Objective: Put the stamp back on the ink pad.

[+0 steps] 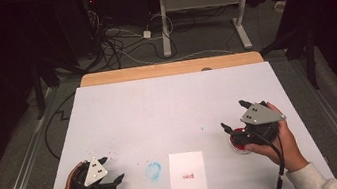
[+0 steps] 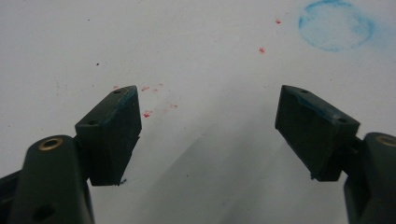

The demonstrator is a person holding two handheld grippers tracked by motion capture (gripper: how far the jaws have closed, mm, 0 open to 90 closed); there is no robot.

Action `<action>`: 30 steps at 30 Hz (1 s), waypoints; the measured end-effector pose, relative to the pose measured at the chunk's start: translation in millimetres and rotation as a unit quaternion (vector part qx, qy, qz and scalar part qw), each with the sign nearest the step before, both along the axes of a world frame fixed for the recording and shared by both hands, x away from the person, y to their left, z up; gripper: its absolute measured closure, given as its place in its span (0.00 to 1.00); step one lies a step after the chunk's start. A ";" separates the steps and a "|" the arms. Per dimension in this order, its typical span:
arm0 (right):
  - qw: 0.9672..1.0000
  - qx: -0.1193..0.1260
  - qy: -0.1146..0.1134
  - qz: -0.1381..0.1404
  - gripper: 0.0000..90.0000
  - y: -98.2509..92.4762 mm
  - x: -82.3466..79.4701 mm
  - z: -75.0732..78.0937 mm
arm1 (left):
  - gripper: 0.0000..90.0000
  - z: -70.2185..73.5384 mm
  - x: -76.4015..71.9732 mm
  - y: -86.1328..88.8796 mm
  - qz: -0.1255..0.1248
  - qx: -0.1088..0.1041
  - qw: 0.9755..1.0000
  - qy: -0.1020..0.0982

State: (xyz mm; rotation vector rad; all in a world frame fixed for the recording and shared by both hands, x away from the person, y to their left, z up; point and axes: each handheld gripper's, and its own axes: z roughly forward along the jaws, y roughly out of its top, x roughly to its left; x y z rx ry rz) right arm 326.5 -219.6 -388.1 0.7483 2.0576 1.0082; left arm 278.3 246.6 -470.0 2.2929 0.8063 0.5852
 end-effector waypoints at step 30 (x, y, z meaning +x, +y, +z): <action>0.999 0.005 -0.031 0.008 0.20 -21.9 -27.3 -5.3 | 0.24 0.8 -0.8 -0.3 0.001 0.002 1.000 -0.002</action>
